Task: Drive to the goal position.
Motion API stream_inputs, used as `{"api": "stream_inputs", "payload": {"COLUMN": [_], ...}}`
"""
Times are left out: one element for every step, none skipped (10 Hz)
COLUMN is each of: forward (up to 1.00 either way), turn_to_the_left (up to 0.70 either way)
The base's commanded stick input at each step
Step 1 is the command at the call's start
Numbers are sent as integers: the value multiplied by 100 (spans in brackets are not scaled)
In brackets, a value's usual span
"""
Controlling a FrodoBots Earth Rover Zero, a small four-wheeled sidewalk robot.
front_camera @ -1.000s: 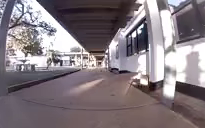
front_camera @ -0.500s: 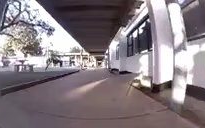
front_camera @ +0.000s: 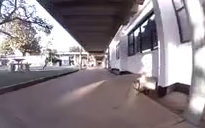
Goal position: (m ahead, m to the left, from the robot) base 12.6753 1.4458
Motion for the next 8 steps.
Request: {"api": "stream_inputs", "payload": {"forward": [70,70,70,70,70,70,70,70], "turn_to_the_left": [0,35,35,22,7,0,0,0]}}
